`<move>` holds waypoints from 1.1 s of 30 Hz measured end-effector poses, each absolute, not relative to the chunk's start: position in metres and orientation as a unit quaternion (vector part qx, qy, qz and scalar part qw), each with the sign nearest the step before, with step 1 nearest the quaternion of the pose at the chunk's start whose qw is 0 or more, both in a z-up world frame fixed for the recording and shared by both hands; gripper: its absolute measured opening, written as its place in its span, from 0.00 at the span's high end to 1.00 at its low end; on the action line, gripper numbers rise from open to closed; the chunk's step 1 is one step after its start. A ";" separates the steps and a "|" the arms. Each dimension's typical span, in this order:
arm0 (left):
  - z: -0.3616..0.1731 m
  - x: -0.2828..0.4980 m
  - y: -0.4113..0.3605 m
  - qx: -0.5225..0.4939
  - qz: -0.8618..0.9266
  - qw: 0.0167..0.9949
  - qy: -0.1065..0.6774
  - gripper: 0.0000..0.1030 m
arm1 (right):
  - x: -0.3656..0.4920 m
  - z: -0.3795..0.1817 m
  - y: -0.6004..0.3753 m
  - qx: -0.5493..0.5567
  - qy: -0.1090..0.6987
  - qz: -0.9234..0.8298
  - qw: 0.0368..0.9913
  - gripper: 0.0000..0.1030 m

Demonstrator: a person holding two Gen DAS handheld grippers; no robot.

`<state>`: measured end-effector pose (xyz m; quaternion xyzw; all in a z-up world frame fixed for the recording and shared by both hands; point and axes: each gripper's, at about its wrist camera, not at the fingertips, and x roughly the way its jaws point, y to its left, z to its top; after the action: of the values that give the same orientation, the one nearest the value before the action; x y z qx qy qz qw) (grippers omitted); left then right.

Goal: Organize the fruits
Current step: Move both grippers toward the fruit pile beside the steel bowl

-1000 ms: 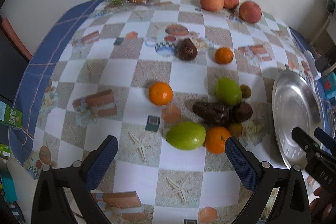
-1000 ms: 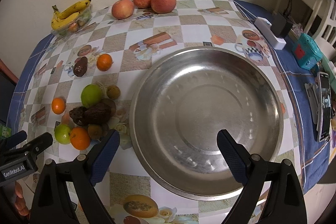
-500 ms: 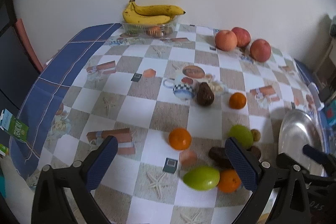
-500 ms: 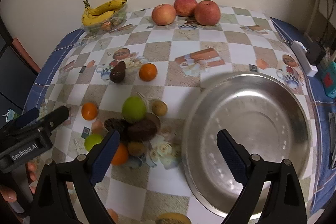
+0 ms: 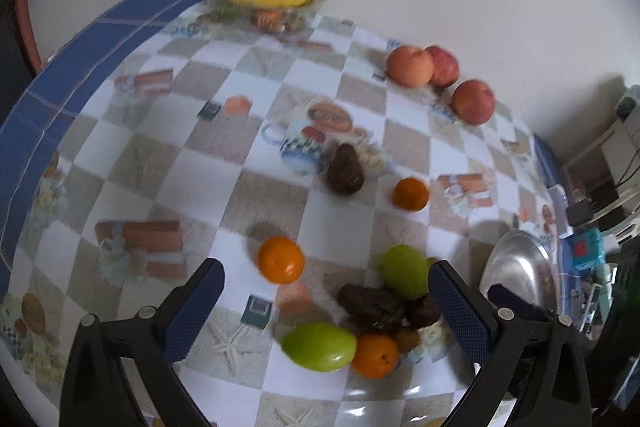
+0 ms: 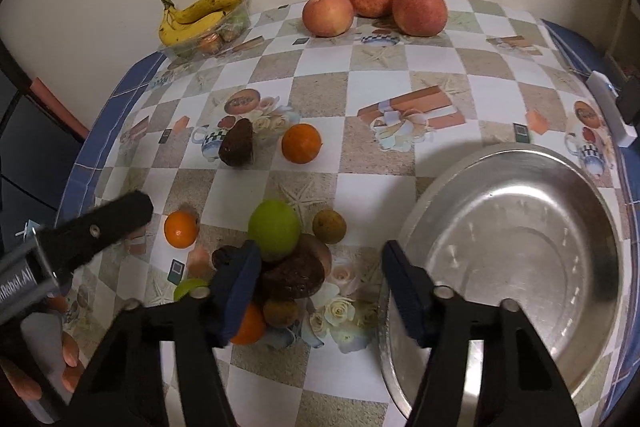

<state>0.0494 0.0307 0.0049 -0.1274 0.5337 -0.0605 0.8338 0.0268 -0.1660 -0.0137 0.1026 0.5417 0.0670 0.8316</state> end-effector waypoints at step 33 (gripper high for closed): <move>-0.060 0.042 0.035 -0.162 -0.054 0.753 0.635 0.20 | 0.025 -0.056 -0.146 0.052 0.604 0.090 0.790 0.54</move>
<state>0.0418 0.0347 -0.0603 -0.1625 0.6355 -0.0541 0.7529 0.0247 -0.1464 -0.0558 0.0519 0.6044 0.0897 0.7899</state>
